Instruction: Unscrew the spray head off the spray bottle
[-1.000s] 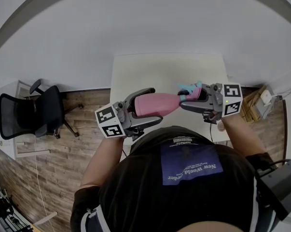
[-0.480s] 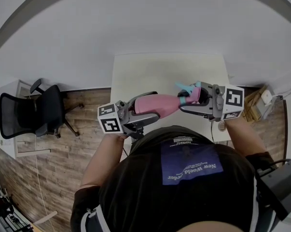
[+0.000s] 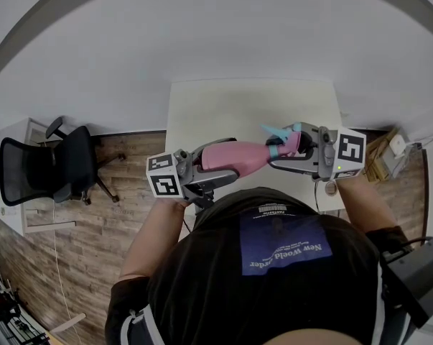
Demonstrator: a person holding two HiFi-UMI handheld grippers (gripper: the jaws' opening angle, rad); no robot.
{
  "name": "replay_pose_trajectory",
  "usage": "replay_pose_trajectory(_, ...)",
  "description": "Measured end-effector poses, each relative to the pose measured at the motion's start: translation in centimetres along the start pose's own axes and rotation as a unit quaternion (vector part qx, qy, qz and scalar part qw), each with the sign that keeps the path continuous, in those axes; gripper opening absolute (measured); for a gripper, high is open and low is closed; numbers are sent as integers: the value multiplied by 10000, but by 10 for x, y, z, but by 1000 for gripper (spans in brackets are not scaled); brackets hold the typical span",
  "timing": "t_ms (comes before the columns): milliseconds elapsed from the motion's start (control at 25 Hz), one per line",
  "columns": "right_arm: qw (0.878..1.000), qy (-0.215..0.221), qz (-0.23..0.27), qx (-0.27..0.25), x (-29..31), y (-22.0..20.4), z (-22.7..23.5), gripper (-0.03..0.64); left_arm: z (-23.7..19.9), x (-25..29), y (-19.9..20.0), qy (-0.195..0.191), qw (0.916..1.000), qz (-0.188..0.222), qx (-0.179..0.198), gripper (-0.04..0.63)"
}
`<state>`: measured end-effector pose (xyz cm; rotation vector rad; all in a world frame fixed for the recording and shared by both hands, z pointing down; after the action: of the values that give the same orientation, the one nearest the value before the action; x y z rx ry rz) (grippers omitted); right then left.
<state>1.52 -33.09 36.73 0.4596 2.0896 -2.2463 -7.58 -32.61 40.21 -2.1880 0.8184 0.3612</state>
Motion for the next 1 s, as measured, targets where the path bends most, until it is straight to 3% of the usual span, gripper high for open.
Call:
replay_pose_trajectory(160,9976,293,-286,-555,5,4,-9,135,-10,-2,-1,55,9903,388,-1331,492)
replay_pose_trajectory(280,9950,438,-399,-805,7,3,-12,135,-9,-3,0,32,9880,458,-1473,492)
replay_pose_trajectory(680,9992,-71,-309,-240,-4,2,7,138,-6,-9,16,49,9969,708,-346,491)
replay_pose_trajectory(840,9966,-445,-40,688,-15,-1,21,140,-6,-13,26,134,9968,759,203,491)
replay_pose_trajectory(1000,9824,-670,234,1727,-17,-9,28,141,-4,-13,27,174,9952,717,642,492)
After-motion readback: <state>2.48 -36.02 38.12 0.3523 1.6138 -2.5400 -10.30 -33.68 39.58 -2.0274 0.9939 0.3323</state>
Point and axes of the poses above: the fingertips, and each gripper's own axes: x forward along the fingers, z to its right, y out of its top, the point moved 2 cm from there along -x, backward along the fingers, and after that the axes turned 15 degrees about z, right-handed, at the moved point
